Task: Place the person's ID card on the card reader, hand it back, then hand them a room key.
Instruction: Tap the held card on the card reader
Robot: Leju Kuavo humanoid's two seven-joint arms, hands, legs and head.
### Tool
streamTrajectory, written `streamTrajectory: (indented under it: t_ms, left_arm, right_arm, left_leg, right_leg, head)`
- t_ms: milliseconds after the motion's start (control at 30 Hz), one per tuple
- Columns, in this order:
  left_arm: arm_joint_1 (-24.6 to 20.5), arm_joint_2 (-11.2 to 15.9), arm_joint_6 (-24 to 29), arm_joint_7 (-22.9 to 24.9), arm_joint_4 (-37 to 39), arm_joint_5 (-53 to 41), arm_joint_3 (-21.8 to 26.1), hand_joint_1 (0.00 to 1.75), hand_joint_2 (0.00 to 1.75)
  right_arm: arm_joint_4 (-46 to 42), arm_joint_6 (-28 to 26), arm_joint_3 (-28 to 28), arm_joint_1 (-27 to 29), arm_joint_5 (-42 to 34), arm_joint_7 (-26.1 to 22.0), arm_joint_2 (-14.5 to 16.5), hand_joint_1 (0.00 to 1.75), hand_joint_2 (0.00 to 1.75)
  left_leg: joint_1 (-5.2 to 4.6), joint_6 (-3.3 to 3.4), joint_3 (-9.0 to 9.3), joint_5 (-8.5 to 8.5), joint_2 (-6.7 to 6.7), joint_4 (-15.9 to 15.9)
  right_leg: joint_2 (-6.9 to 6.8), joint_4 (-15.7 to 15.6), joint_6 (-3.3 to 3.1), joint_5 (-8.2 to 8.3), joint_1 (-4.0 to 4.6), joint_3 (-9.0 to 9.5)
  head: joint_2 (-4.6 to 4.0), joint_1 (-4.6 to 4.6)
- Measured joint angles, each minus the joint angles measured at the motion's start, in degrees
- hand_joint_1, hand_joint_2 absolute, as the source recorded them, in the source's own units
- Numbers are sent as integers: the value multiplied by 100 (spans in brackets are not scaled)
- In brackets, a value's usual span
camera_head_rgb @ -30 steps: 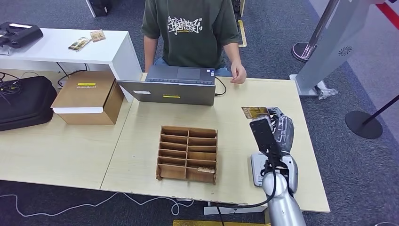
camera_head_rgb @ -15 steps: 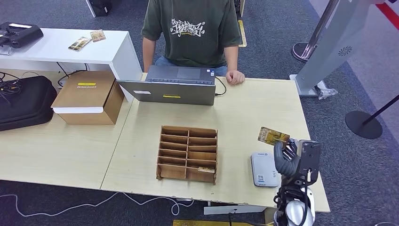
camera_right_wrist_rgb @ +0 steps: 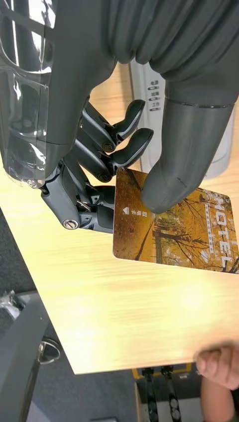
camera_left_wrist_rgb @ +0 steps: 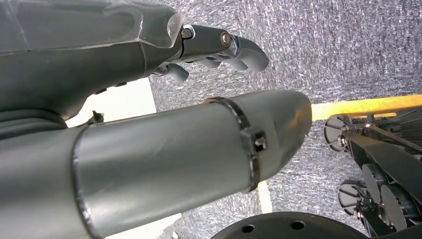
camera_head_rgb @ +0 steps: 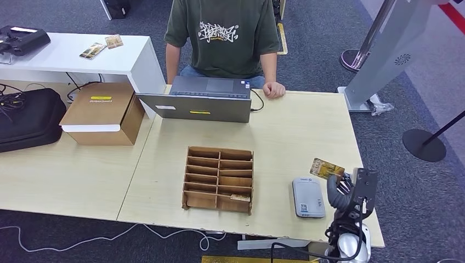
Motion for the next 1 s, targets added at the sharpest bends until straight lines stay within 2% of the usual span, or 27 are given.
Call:
streamTrajectory:
  t_ms: [267, 567, 1000]
  left_arm:
    - [-7, -29, 40, 0, 0, -31, 1, 0, 0]
    - [-14, -49, 65, 0, 0, -51, 0, 0, 0]
    - [-9, -96, 55, -19, 0, 72, 0, 0, 0]
  right_arm:
    - [225, -11, -133, -51, 52, 53, 0, 175, 175]
    - [64, -55, -150, 114, 307, 196, 2, 175, 175]
    - [-887, 94, 79, 591, 929, 367, 4, 175, 175]
  left_leg:
    - [0, 0, 0, 0, 0, 0]
    - [0, 1, 0, -1, 1, 0]
    - [0, 2, -1, -2, 0, 0]
  right_leg:
    - [0, 0, 0, 0, 0, -1]
    - [1, -1, 0, 0, 0, -1]
    - [-1, -1, 0, -1, 0, -1]
  head:
    - [0, 0]
    - [0, 0]
    - [0, 0]
